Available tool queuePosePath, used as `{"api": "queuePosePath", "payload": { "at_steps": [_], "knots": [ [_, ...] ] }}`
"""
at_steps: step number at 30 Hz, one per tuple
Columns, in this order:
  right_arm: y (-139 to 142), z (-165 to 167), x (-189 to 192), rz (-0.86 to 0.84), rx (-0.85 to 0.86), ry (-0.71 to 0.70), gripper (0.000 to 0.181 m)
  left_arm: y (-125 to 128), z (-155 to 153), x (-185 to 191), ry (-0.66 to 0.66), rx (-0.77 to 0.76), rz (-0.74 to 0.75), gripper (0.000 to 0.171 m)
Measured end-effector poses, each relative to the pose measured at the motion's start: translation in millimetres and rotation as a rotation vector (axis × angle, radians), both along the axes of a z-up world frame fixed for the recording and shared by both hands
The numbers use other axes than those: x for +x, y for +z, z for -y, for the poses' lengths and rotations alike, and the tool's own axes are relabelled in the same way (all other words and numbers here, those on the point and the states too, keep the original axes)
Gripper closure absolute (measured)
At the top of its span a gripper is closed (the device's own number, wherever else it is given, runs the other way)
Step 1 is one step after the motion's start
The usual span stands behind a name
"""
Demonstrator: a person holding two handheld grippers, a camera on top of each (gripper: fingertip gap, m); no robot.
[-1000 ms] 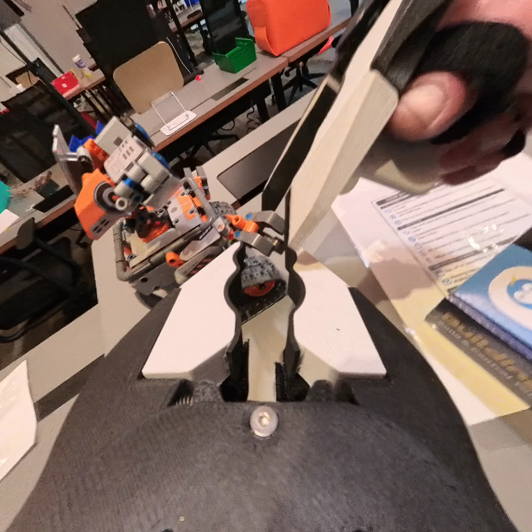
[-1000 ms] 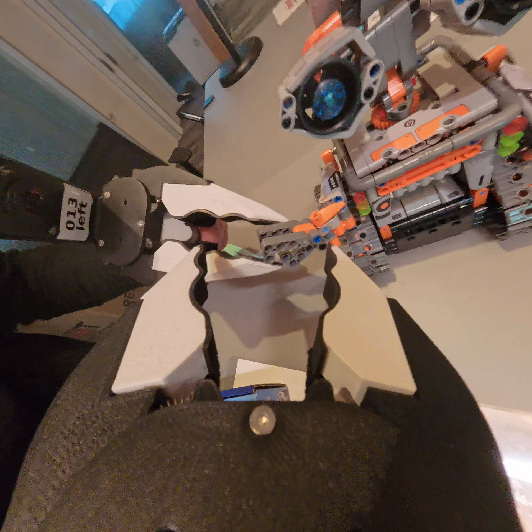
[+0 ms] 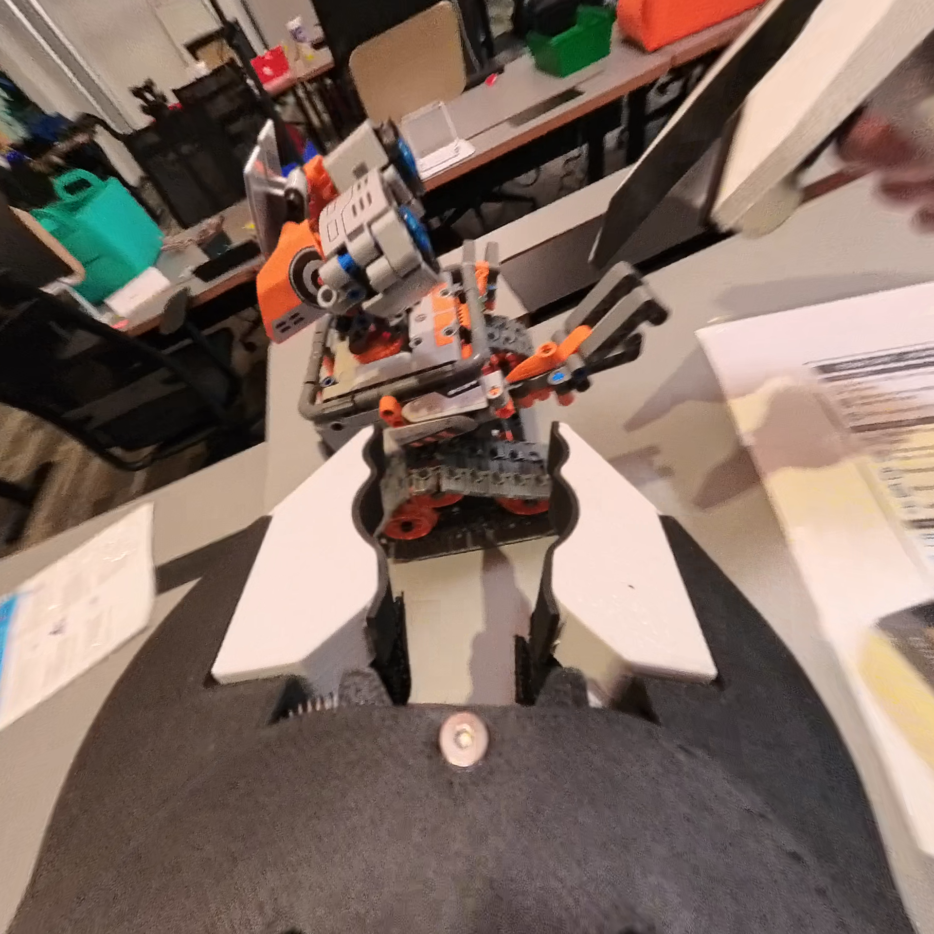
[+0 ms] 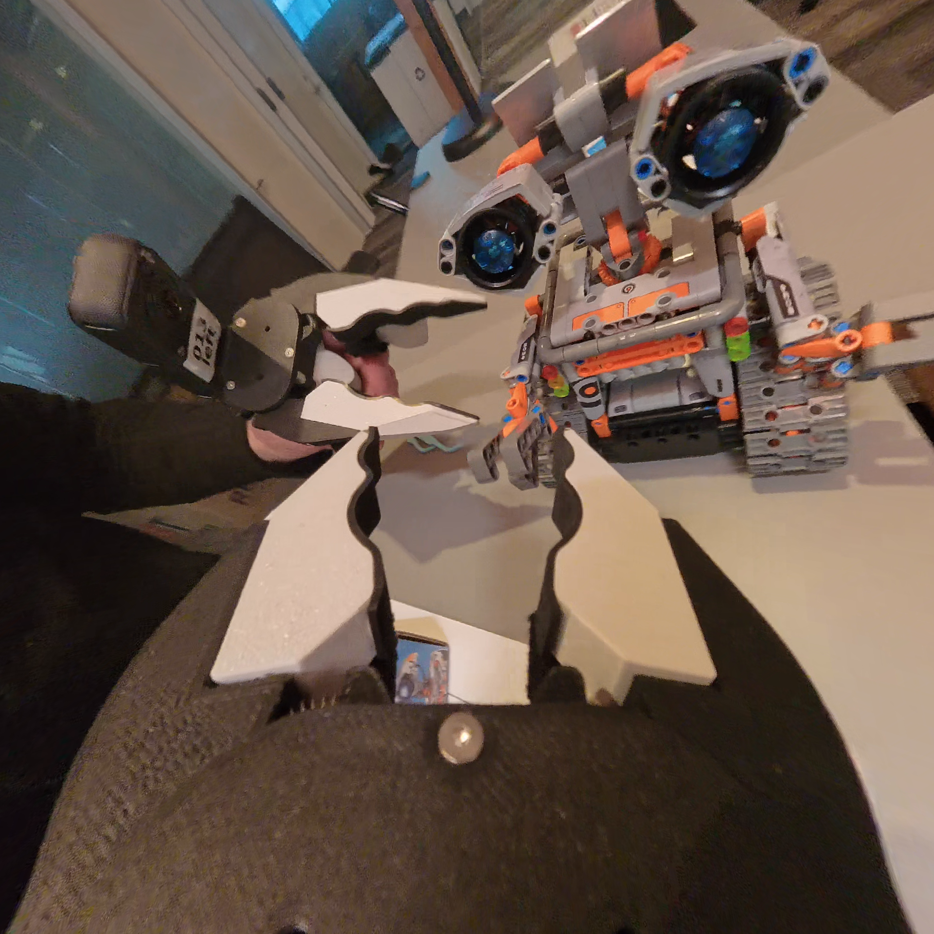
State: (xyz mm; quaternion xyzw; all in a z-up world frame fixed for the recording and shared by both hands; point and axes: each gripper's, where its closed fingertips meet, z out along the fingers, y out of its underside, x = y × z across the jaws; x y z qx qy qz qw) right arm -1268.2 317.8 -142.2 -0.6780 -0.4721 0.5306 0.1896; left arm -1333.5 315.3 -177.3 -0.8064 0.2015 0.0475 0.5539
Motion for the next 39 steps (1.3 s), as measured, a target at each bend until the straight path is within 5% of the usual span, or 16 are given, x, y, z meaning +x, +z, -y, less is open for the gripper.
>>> {"api": "queuePosePath", "payload": {
  "at_steps": [3,7,11,19,27,32,39],
  "knots": [
    [-12.1,7.1,-9.5,0.102,0.164,0.019,0.115,-15.0,-13.5,-5.8,0.027,0.064,-0.281,0.091],
    [-35.8,8.4,-16.0,0.239,0.287,0.024,0.132,-10.6,-26.2,-1.7,0.059,0.209,-0.440,0.096],
    [-43.0,3.2,-16.8,0.279,0.358,-0.010,0.144,-9.7,-34.5,-5.8,0.087,0.226,-0.435,0.096],
    [-23.8,8.4,-18.3,0.190,0.324,-0.008,0.151,9.3,-28.9,5.3,0.036,0.276,-0.296,0.145],
    [13.9,6.7,-33.6,0.156,0.438,-0.037,0.123,16.9,-27.1,3.2,0.003,0.291,-0.369,0.149],
    [7.6,3.4,-46.4,0.274,0.536,-0.050,0.150,18.4,-25.4,2.0,-0.010,0.307,-0.450,0.150],
    [21.7,7.6,-56.0,0.191,0.513,-0.096,0.153,28.9,-19.6,-3.7,-0.012,0.324,-0.302,0.150]
  ]
}}
